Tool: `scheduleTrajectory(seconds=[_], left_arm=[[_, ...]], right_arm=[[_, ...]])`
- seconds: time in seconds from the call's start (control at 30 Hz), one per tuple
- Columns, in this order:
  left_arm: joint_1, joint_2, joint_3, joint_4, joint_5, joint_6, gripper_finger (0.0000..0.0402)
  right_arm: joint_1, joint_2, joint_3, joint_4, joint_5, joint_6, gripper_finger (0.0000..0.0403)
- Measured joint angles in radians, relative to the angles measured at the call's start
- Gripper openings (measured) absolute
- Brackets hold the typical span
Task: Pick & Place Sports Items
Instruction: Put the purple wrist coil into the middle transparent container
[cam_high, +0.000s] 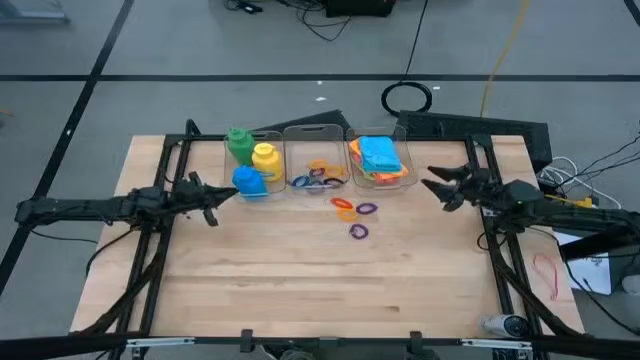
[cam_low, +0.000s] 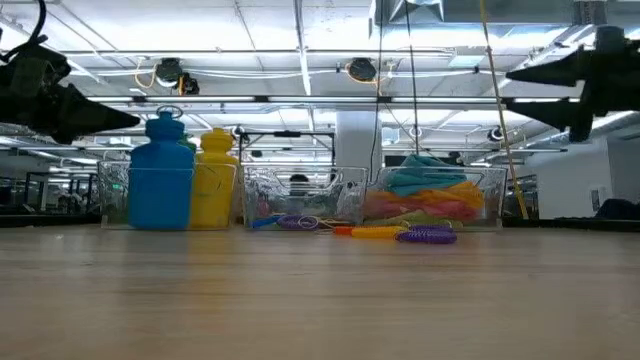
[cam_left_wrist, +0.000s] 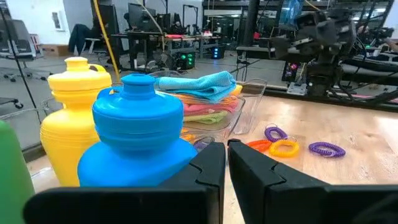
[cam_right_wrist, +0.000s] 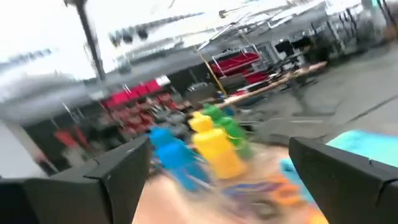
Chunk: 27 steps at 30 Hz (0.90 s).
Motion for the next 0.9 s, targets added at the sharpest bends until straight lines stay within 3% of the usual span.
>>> scheduleTrajectory(seconds=[0.13,0.53,0.8,0.9], left_arm=[[0.0,0.0,0.0,0.0,0.0,0.0,0.0021],[0.0,0.0,0.0,0.001,0.0,0.0,0.0021],[0.0,0.0,0.0,0.001,0.0,0.0,0.0021],[0.0,0.0,0.0,0.001,0.0,0.0,0.0021]], right_arm=[[-0.001,0.003,0.0,0.021,0.004,0.136,0.029],[0.0,0.058,-0.001,0.003,0.057,0.116,0.029],[0.0,0.098,-0.001,-0.001,0.254,0.116,0.029],[0.0,0.111,-0.001,-0.012,0.195,0.163,0.029]])
